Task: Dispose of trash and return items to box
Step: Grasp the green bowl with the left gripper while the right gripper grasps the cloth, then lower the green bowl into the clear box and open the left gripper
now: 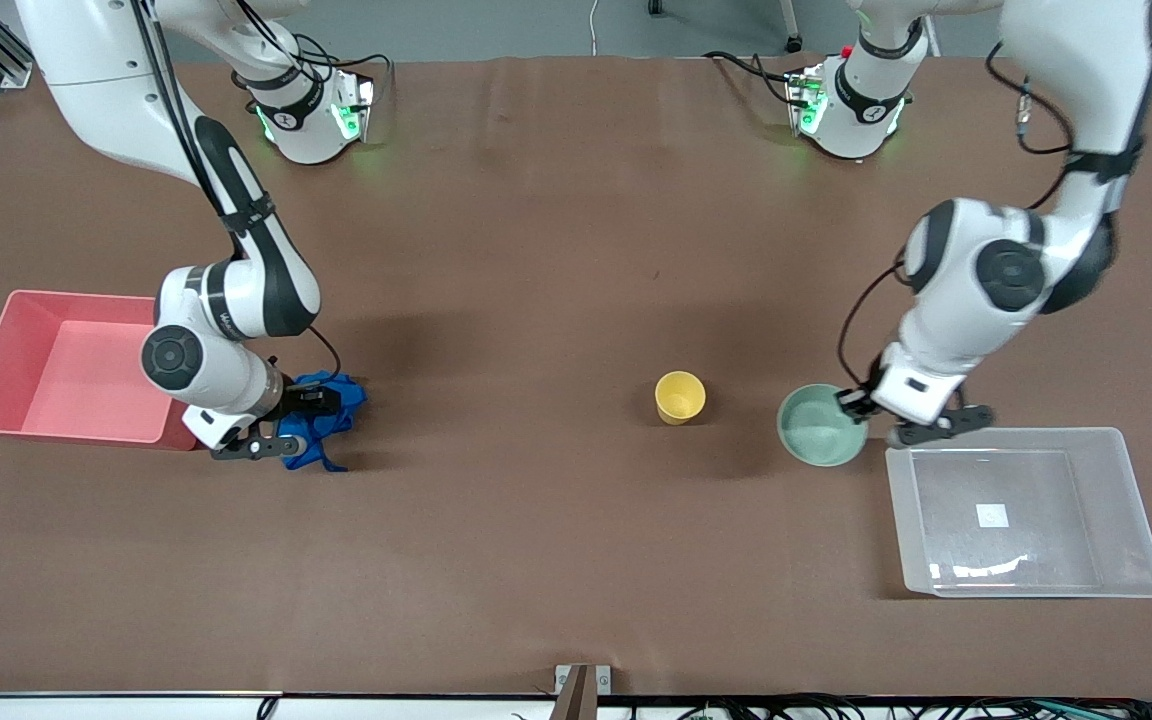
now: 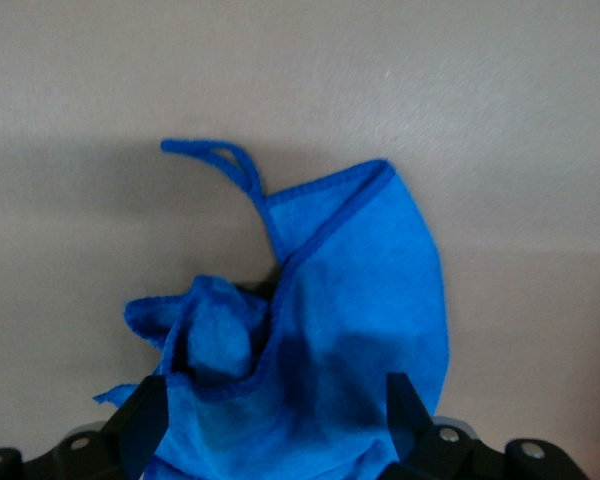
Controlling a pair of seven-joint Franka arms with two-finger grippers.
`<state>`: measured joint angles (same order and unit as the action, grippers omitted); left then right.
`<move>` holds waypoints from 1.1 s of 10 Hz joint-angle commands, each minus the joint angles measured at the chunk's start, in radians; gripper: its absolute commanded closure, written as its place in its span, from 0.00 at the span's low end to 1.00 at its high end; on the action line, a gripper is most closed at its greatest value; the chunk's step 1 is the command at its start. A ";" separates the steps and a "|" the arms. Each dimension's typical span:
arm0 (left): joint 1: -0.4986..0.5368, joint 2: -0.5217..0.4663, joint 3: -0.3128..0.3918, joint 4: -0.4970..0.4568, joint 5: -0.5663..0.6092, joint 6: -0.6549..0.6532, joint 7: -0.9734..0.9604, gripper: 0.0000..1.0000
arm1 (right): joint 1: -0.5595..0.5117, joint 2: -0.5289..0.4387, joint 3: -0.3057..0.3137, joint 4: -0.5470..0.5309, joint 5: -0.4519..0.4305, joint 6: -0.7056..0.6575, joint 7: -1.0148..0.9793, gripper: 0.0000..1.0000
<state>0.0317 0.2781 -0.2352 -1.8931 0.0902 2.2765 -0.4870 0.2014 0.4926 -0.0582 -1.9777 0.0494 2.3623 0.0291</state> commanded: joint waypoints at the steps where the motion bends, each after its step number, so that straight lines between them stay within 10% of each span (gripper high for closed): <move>1: 0.054 0.053 0.005 0.104 0.016 -0.088 0.065 1.00 | 0.015 0.004 -0.003 -0.029 0.014 0.015 0.006 0.13; 2: 0.109 0.100 0.005 0.164 0.017 -0.088 0.138 1.00 | 0.016 0.009 -0.003 -0.033 0.014 0.015 0.005 0.78; 3: 0.158 0.171 0.005 0.228 0.019 -0.088 0.224 1.00 | 0.018 0.011 -0.003 -0.033 0.014 0.018 0.005 0.99; 11: 0.298 0.504 0.014 0.433 0.017 -0.037 0.624 0.99 | 0.010 0.000 -0.003 -0.004 0.014 -0.006 0.000 1.00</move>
<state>0.3133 0.7166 -0.2177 -1.4878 0.0929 2.2124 0.1141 0.2130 0.5131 -0.0592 -1.9803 0.0524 2.3664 0.0291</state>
